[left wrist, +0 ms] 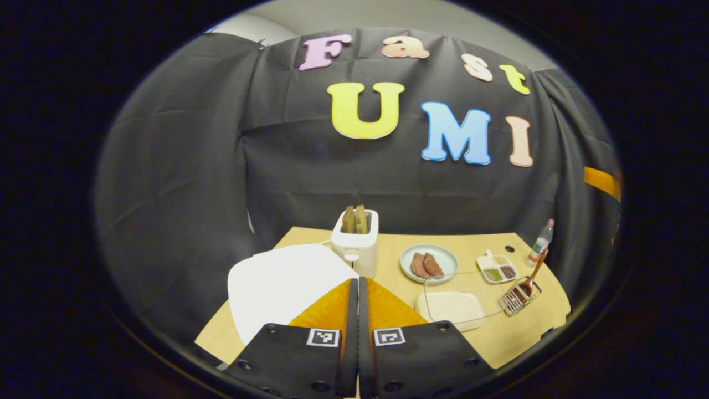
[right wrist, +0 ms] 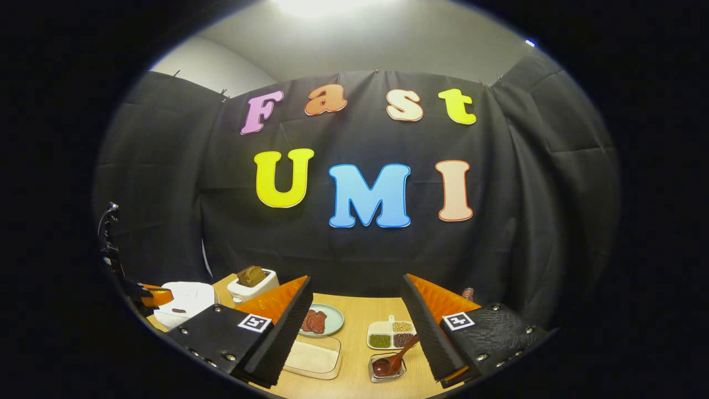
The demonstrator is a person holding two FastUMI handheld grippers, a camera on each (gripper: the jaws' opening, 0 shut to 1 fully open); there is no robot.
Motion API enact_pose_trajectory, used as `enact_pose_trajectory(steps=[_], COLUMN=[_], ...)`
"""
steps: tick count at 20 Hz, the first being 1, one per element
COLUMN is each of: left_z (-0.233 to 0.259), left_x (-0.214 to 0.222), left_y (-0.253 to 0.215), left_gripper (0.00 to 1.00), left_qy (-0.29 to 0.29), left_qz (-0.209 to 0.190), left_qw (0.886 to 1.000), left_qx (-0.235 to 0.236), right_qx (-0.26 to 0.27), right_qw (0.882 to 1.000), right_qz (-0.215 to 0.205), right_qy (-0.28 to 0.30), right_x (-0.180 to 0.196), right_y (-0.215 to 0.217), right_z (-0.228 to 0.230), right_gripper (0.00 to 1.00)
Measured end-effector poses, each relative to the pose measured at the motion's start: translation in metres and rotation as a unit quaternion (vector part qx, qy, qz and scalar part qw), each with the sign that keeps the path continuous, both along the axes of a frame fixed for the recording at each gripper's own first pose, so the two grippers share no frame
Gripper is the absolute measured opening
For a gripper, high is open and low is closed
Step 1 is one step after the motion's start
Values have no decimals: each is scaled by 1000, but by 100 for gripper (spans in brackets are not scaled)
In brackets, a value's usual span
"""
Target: Close the left gripper, press the button to open the rice cooker; take a wooden spoon from the chopstick holder with the right hand, scoop a spoonful of rice and pour it into the rice cooker, then put the wooden spoon back into the chopstick holder.
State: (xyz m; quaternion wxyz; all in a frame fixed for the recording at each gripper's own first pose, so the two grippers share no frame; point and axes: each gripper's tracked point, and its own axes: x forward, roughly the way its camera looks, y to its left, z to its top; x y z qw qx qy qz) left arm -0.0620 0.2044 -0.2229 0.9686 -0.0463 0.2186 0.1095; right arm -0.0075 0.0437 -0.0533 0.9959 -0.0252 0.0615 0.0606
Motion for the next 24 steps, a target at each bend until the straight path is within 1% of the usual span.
enact_pose_trajectory(steps=[2, 4, 9, 11, 13, 16, 17, 18, 19, 20, 21, 23, 24], left_z=[-23, -40, -87, -88, -90, -81, -62, -34, -8, 26, 50, 81, 91], left_x=[-6, -6, -3, 2, 2, 2, 5, 1, 9, 5, 1, 2, 4], left_y=[13, 24, 42, 49, 49, 51, 55, 58, 55, 51, 48, 30, 20], left_gripper=[8, 9, 9, 9, 9, 9, 9, 10, 40, 70, 100, 96, 96], left_qy=[23, 43, 90, 81, 84, 71, 40, 5, -43, -81, -109, -142, -152], left_qz=[21, 33, 40, 41, 52, 48, 55, 64, 65, 69, 69, 52, 43], left_qw=[999, 998, 994, 995, 994, 996, 997, 998, 997, 994, 991, 987, 986], left_qx=[-25, -41, -38, -31, -41, -36, -21, -5, 9, 29, 47, 51, 51], right_qx=[-1, 0, 5, -2, -4, -3, -6, -12, -16, -17, -16, -10, -7], right_qw=[1000, 1000, 1000, 1000, 1000, 1000, 1000, 1000, 1000, 1000, 1000, 1000, 1000], right_qz=[1, -2, -10, -15, -14, -9, -6, -5, -4, -4, -3, -2, -1], right_qy=[5, 8, 14, 16, 16, 13, 11, 9, 6, 4, 3, 1, 1], right_x=[1, 3, 8, 9, 8, 8, 8, 7, 8, 7, 8, 8, 8], right_y=[1, -1, -4, -7, -6, -1, 1, 1, 0, 0, 0, 0, 0], right_z=[-3, -5, -9, -11, -11, -10, -8, -8, -7, -7, -6, -7, -8], right_gripper=[97, 97, 97, 97, 97, 97, 97, 97, 97, 96, 96, 97, 97])
